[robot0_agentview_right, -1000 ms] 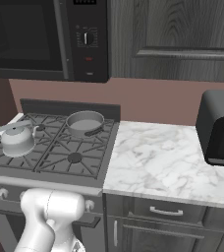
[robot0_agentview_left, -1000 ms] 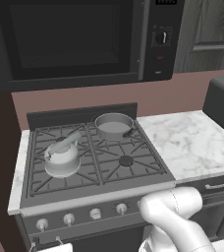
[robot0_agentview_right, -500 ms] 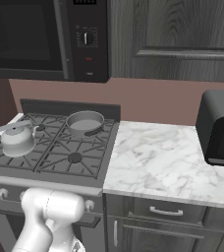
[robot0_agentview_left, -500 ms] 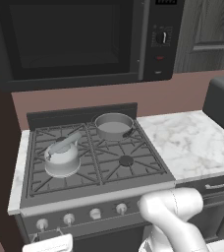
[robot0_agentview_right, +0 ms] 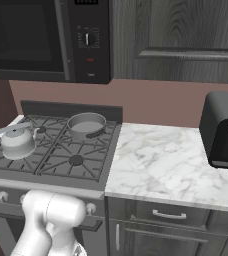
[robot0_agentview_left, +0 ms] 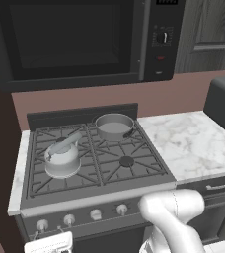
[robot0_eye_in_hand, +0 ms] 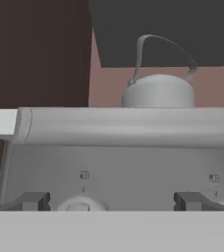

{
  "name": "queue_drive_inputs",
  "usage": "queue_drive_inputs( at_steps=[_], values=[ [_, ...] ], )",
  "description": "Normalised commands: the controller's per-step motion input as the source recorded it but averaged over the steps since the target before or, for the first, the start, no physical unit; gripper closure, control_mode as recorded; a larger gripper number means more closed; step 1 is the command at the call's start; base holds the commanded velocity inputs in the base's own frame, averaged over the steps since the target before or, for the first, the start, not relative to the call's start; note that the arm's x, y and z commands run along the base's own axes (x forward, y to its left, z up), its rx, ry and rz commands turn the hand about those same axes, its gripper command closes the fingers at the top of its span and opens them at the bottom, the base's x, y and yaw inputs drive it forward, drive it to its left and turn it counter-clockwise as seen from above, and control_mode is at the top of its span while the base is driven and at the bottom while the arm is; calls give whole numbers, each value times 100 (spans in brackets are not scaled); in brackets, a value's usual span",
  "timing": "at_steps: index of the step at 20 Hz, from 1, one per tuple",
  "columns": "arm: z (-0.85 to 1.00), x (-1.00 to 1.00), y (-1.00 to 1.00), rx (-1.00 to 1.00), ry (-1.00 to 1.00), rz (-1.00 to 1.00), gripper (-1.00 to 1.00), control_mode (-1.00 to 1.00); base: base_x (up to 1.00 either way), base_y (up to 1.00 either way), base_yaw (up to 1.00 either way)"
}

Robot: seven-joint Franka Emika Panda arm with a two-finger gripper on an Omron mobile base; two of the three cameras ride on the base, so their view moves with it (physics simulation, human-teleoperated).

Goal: Pick the kettle from the counter and place it on a stove burner. Then turn the burner on.

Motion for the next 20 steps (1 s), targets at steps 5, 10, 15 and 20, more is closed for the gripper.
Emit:
queue_drive_inputs(
  at_steps=[5, 10, 15, 20],
  values=[
    [-20, 21, 14, 0, 0, 0, -100, -100, 0, 0, 0],
    [-17, 20, 26, 0, 0, 0, -100, -100, 0, 0, 0],
    [-24, 17, 33, 0, 0, 0, -100, -100, 0, 0, 0],
    [-21, 17, 21, -3, 1, 0, -100, -100, 0, 0, 0]
  ],
)
